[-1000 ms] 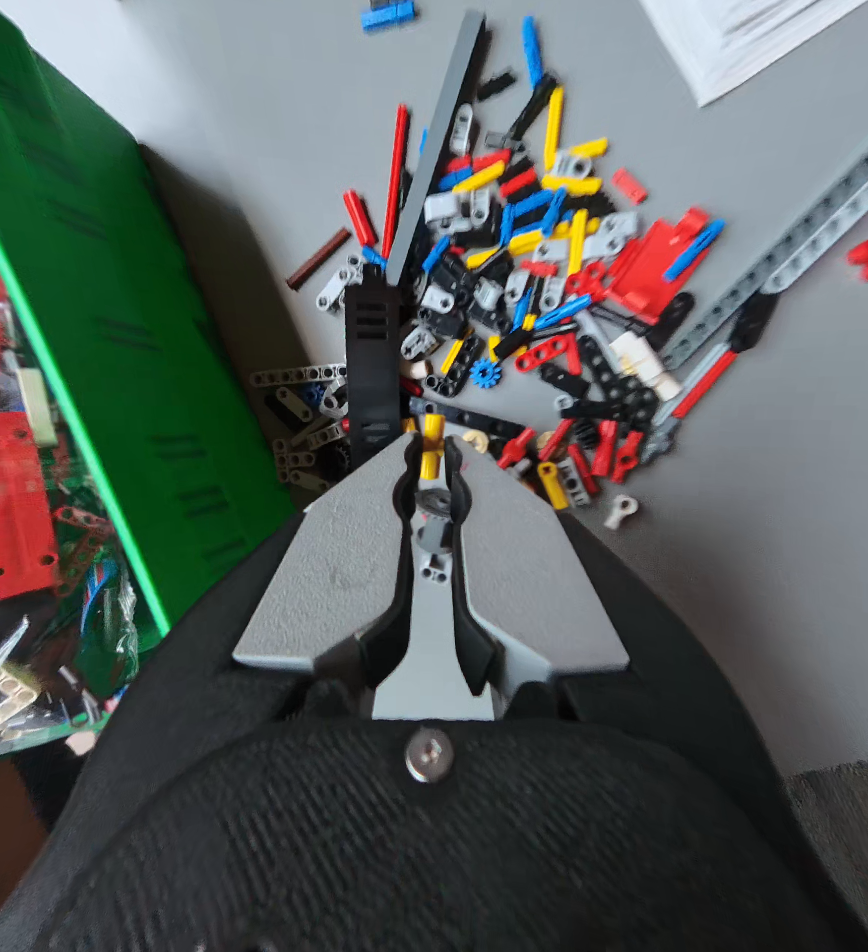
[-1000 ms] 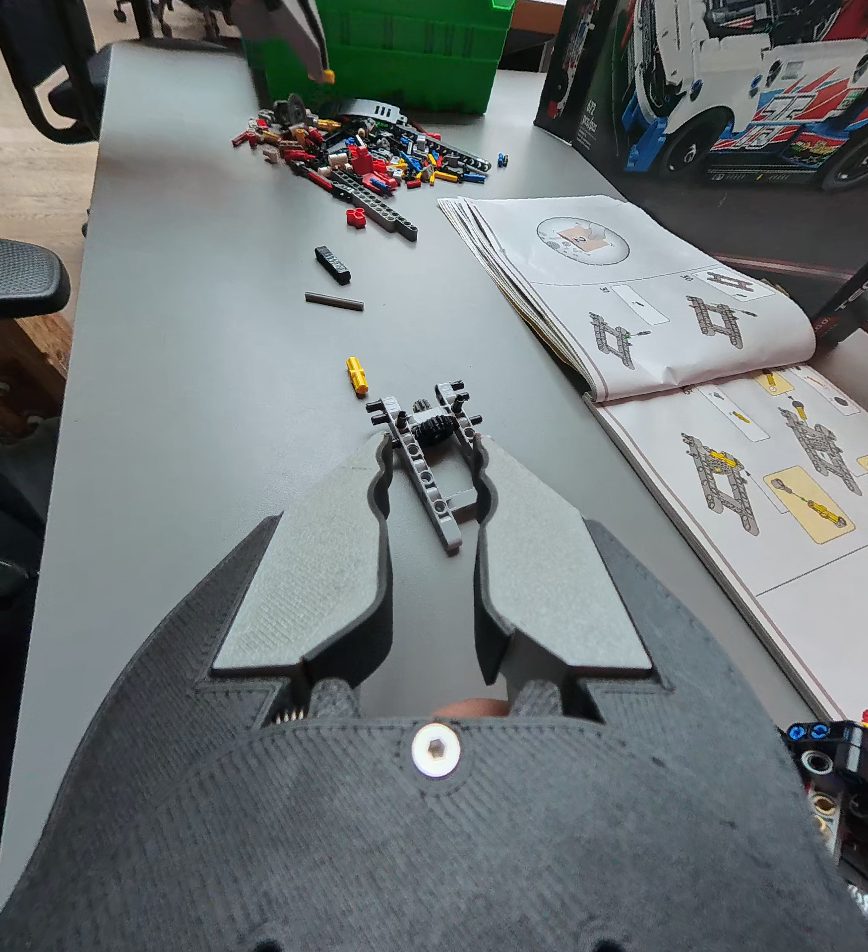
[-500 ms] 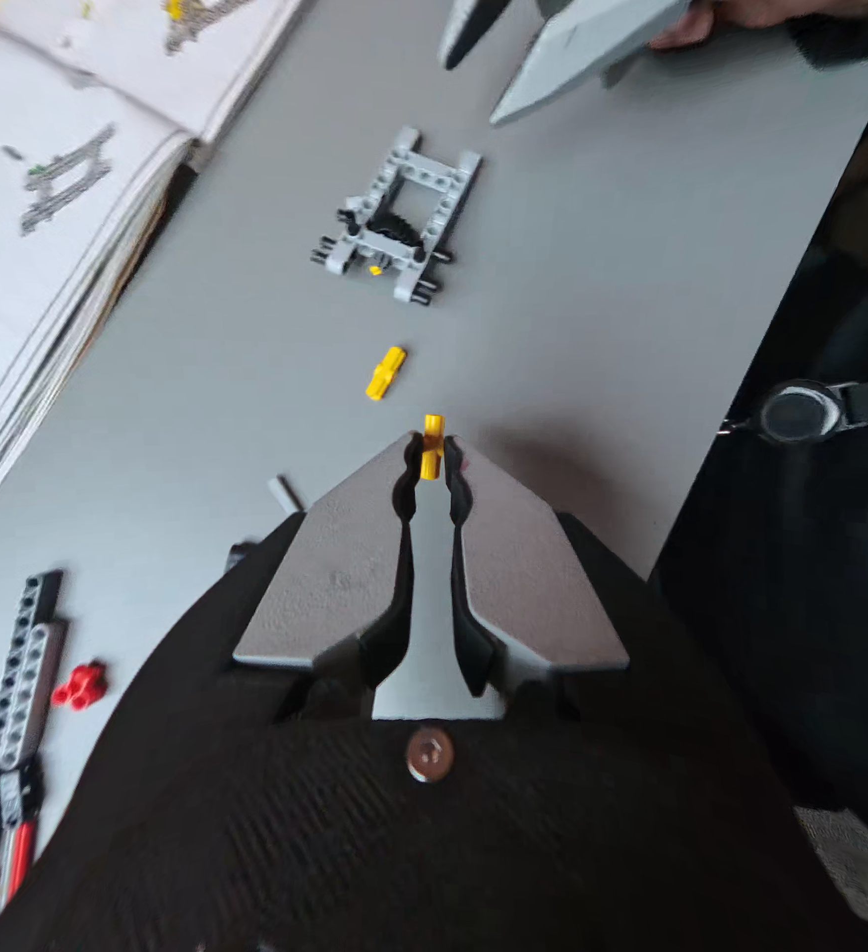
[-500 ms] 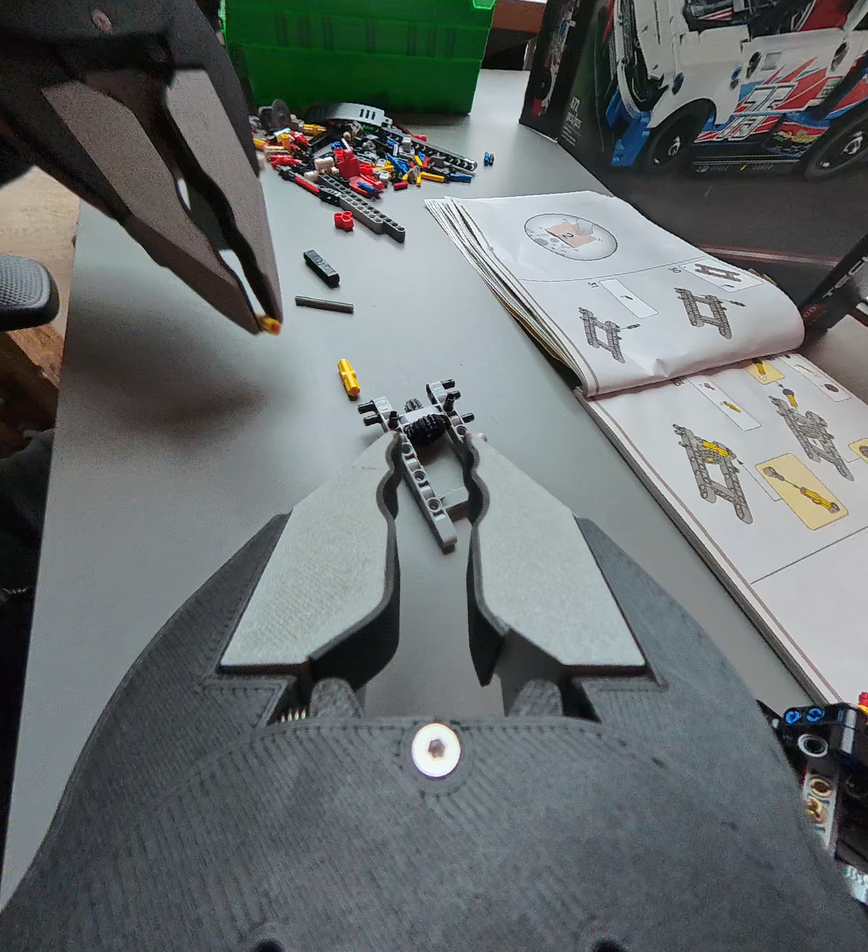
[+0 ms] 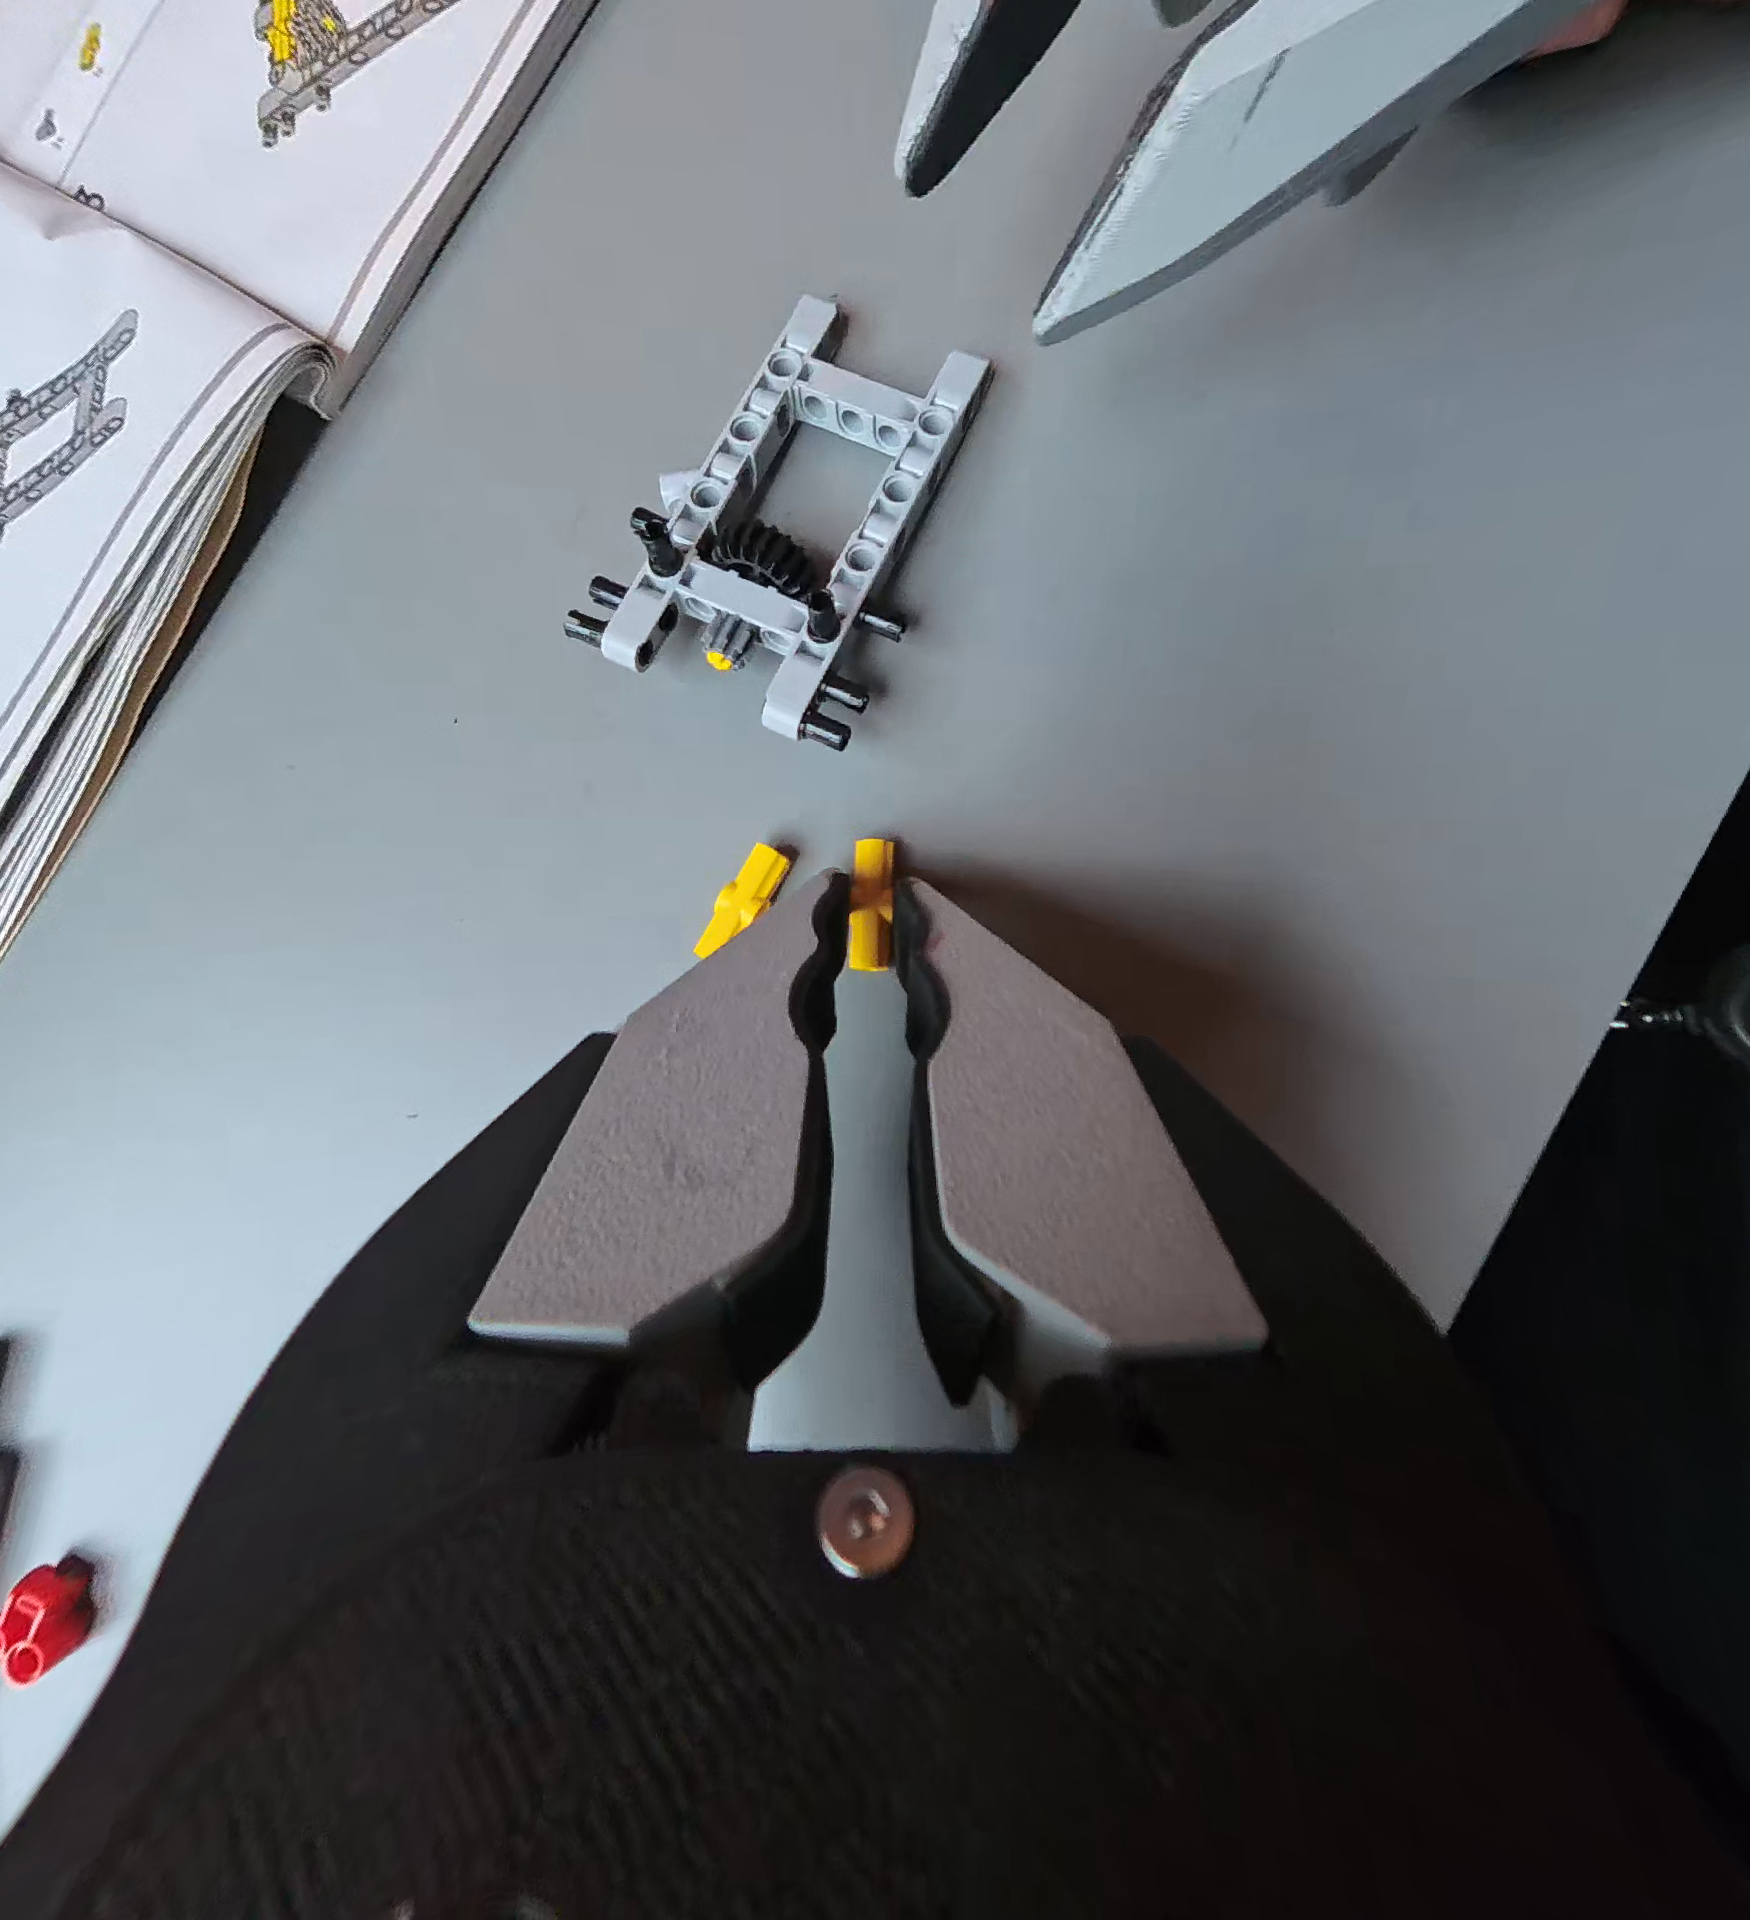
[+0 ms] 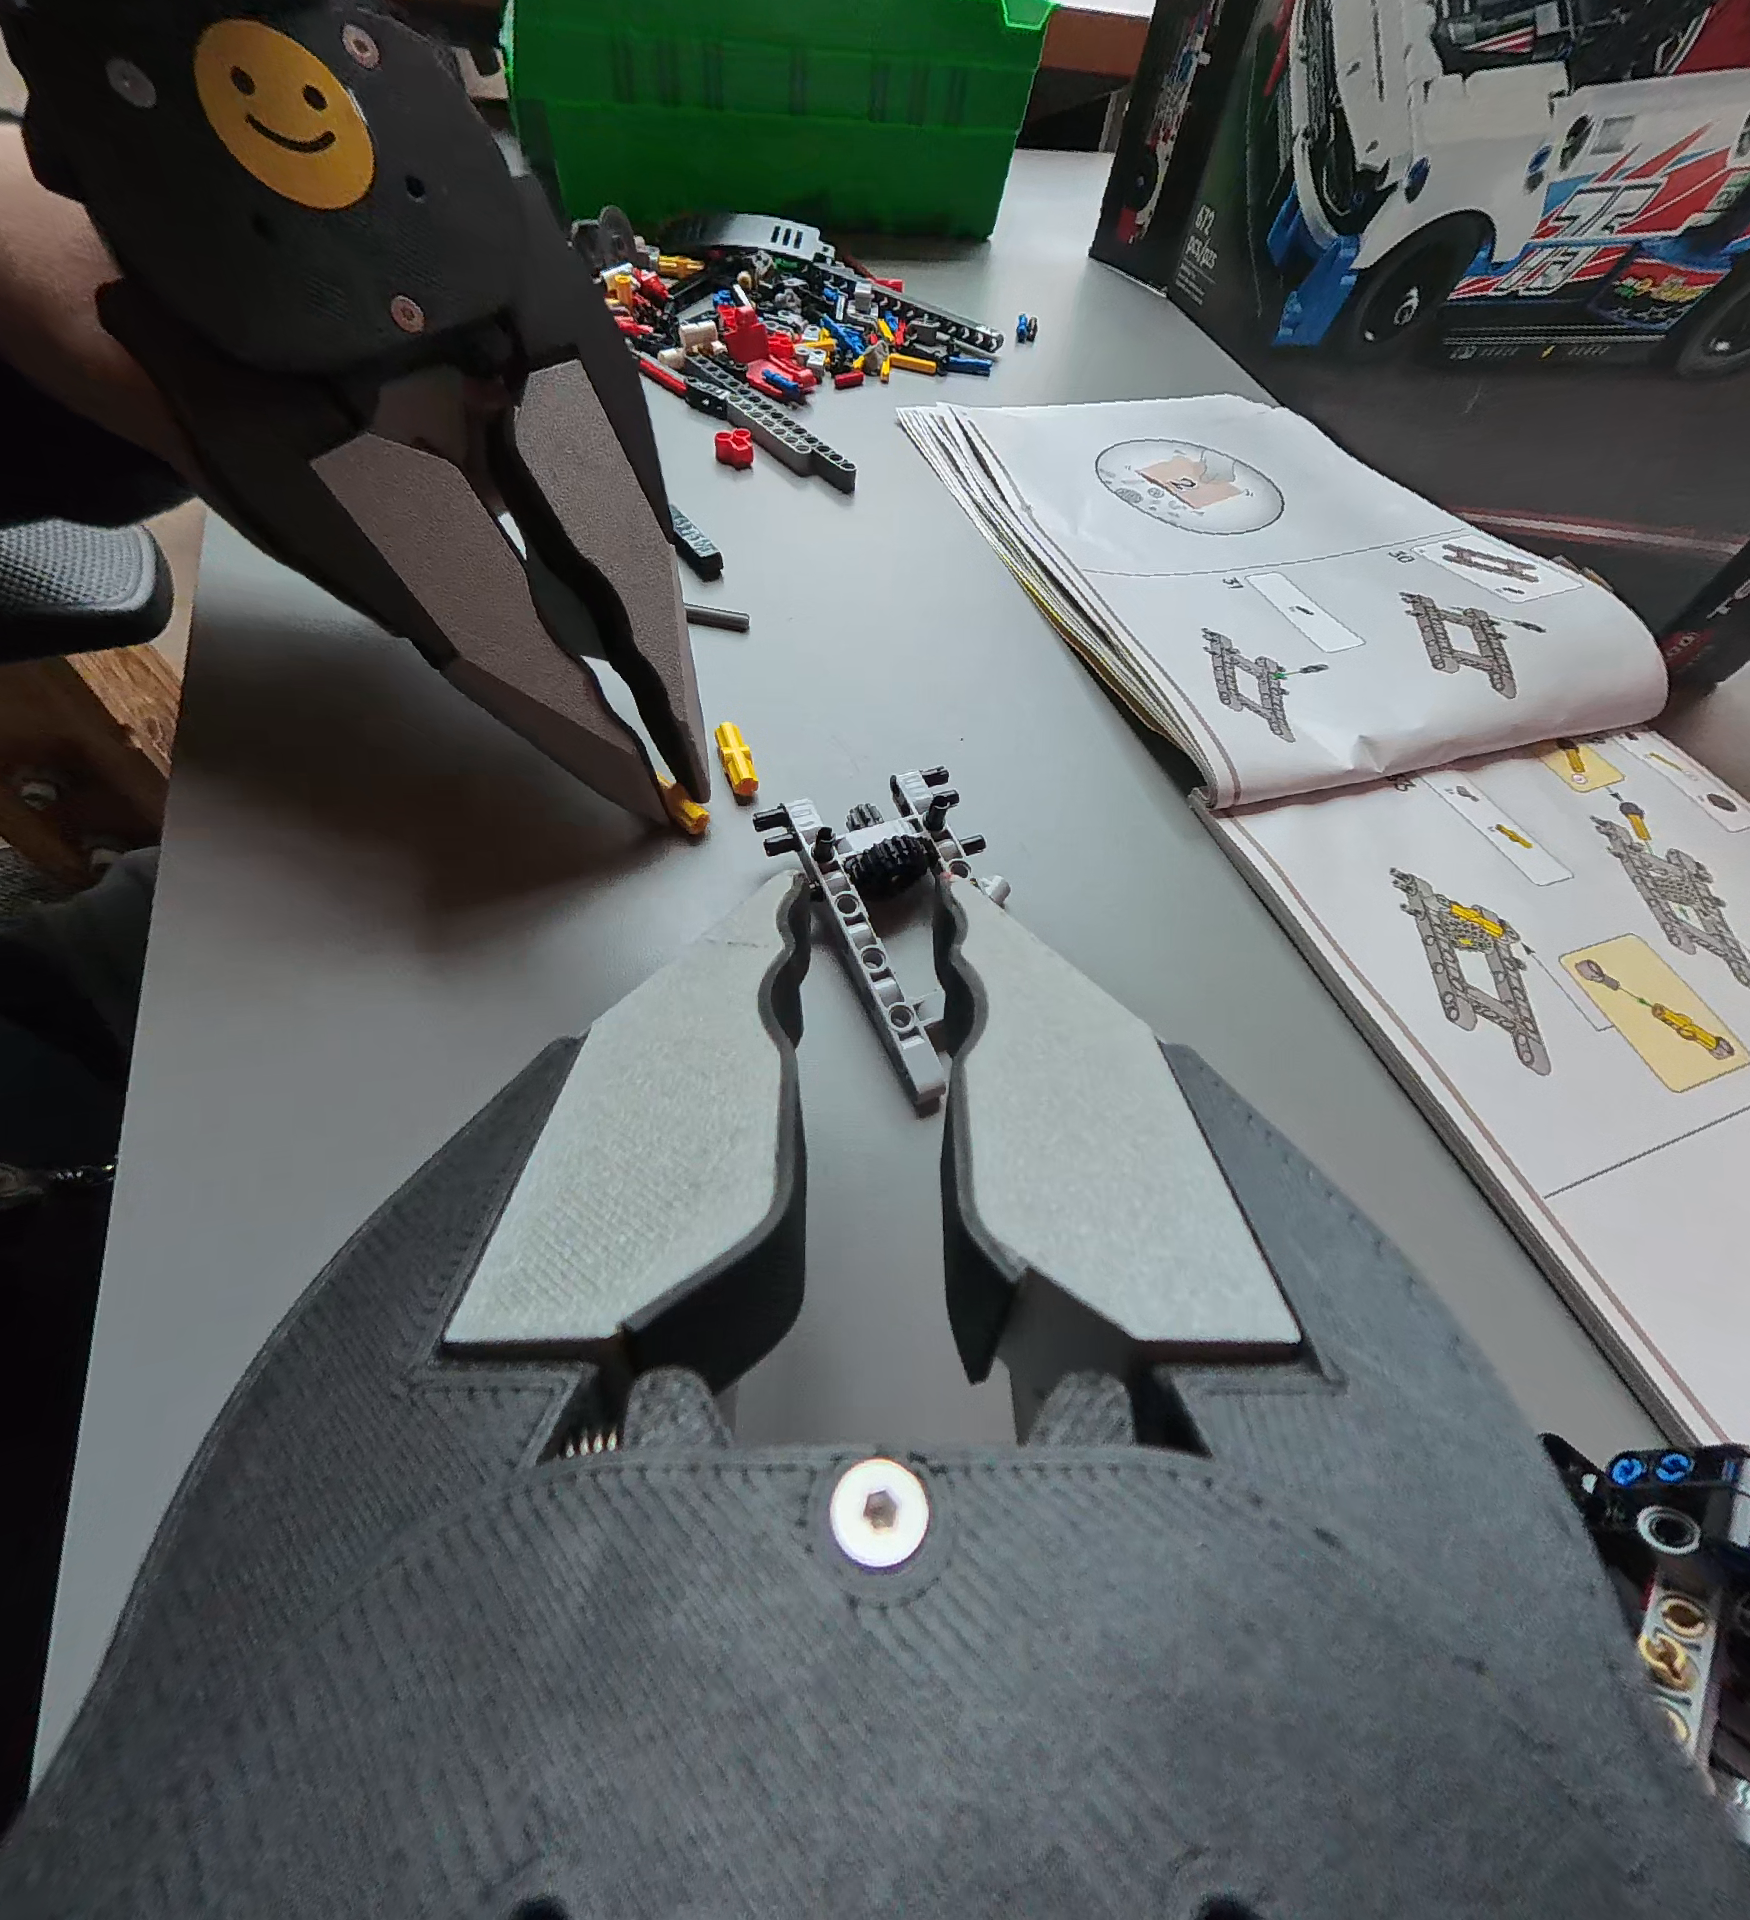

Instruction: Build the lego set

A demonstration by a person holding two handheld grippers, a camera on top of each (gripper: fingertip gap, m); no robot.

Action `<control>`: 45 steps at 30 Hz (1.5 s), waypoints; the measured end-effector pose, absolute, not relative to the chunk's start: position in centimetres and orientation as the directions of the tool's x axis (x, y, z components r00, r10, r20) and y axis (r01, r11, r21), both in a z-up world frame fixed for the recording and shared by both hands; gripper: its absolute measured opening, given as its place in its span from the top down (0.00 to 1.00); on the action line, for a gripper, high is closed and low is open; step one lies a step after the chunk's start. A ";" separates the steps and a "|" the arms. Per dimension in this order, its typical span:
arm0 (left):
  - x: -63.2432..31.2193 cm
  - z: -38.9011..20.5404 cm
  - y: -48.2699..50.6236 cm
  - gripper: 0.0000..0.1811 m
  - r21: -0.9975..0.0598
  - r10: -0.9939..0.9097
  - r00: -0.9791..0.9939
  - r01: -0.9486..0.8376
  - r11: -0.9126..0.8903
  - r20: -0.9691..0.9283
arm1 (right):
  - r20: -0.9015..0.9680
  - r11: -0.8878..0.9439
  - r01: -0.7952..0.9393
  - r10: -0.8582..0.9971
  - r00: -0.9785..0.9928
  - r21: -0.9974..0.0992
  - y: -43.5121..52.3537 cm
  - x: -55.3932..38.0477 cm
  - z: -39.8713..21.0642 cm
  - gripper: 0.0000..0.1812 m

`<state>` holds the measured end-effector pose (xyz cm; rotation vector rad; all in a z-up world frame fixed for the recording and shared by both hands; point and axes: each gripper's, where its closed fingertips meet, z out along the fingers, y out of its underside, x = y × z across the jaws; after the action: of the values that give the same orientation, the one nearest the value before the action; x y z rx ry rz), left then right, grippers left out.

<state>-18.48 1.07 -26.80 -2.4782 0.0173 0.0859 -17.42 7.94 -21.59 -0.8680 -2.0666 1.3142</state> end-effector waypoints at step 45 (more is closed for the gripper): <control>-19.1 -24.7 -1.1 0.93 -0.698 0.127 0.992 0.078 -0.711 -0.019 | 0.094 0.331 0.235 0.735 -0.672 -0.914 7.6 -17.2 -21.8 0.90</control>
<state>-19.15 -1.08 -24.71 -2.3653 -0.1420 0.0842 -17.23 7.58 -21.81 -0.8495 -2.1002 1.3185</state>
